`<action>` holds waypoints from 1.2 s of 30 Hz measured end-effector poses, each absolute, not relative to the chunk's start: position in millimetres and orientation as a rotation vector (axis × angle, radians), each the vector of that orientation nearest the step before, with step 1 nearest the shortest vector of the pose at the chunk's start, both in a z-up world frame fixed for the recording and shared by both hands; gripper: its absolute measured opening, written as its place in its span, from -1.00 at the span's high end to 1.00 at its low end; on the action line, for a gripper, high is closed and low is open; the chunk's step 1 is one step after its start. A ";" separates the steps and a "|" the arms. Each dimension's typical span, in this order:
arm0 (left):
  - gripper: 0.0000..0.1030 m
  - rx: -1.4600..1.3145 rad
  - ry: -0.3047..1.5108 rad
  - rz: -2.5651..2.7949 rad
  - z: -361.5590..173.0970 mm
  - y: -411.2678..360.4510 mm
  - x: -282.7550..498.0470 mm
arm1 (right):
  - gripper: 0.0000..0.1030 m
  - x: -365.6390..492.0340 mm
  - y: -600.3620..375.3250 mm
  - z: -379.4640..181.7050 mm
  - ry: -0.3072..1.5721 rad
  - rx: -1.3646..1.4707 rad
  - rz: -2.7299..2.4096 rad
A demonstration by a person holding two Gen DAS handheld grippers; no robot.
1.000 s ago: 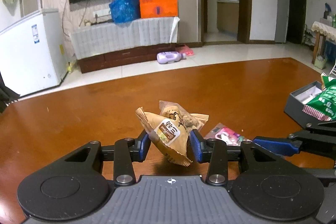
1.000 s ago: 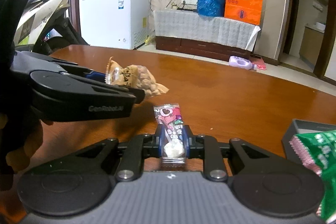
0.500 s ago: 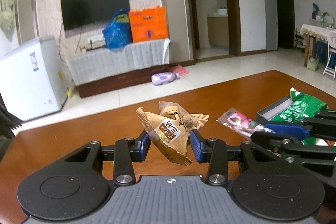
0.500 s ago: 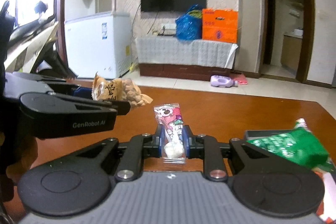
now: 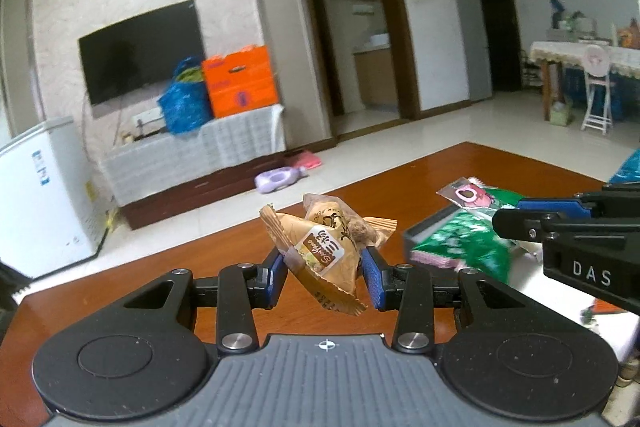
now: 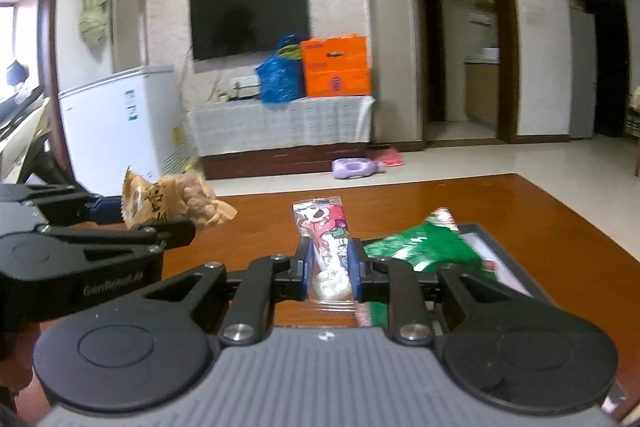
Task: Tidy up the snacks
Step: 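Carry the peanut packet and clear candy packet over the white box with both tools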
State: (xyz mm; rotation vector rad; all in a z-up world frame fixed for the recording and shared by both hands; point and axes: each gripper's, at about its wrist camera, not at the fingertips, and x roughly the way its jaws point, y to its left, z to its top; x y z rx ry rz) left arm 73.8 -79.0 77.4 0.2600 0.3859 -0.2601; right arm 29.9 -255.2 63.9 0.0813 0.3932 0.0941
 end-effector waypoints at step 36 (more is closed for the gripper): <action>0.20 0.352 0.472 -0.672 3.2 -203.3 51.0 | 0.63 -28.9 -400.2 13.4 0.515 0.325 -0.193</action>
